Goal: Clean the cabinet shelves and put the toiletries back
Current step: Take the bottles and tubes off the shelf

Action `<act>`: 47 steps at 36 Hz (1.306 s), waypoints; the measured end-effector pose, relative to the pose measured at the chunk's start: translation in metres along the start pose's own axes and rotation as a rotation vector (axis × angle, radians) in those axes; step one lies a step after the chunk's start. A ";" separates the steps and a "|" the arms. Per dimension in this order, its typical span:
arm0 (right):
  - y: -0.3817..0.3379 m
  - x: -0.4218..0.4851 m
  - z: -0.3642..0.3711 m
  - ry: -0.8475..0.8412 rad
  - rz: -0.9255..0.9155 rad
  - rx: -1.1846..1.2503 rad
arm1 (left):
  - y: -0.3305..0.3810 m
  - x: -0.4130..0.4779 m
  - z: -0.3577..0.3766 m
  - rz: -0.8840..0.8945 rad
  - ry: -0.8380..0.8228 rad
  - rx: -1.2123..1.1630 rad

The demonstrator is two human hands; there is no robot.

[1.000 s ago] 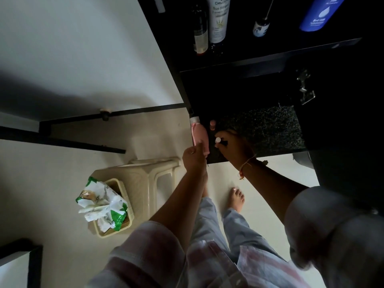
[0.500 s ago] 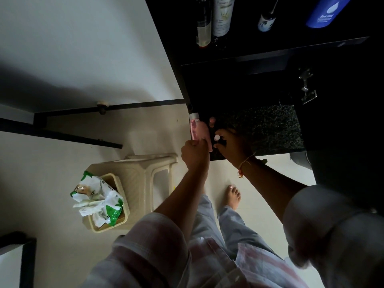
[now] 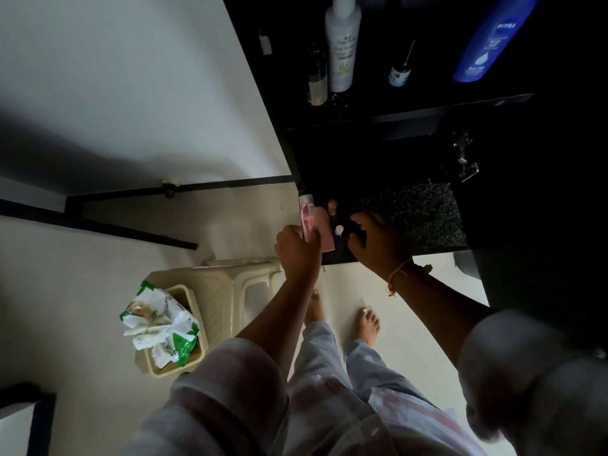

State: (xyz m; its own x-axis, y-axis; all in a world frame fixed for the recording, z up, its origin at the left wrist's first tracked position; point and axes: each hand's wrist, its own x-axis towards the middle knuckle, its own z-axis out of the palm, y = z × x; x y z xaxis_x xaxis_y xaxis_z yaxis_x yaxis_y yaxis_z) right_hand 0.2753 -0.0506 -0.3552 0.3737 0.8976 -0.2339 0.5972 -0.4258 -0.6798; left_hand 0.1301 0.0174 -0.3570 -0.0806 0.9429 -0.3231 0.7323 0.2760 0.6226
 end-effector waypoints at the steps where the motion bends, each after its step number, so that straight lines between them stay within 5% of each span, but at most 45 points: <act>1: -0.002 -0.003 -0.006 0.027 -0.001 -0.007 | 0.002 -0.003 -0.005 0.040 0.002 0.009; 17: -0.086 -0.038 -0.129 0.495 -0.215 -0.003 | 0.127 -0.065 -0.097 0.699 0.084 -0.099; 32: -0.167 -0.041 -0.268 0.899 -0.331 0.077 | 0.276 -0.108 -0.162 1.128 0.278 -0.270; 39: -0.179 -0.039 -0.312 1.000 -0.300 0.099 | 0.361 -0.118 -0.179 1.359 0.229 -0.081; 47: -0.177 -0.037 -0.343 0.918 -0.209 0.175 | 0.427 -0.109 -0.165 1.475 -0.004 0.281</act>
State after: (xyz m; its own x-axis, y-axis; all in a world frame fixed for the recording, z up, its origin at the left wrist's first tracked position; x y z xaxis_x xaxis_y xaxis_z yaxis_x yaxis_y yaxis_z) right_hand 0.3990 -0.0474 0.0121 0.7265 0.4821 0.4896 0.6281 -0.1770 -0.7577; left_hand 0.3396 0.0637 0.0616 0.8262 0.3344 0.4534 0.2547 -0.9396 0.2287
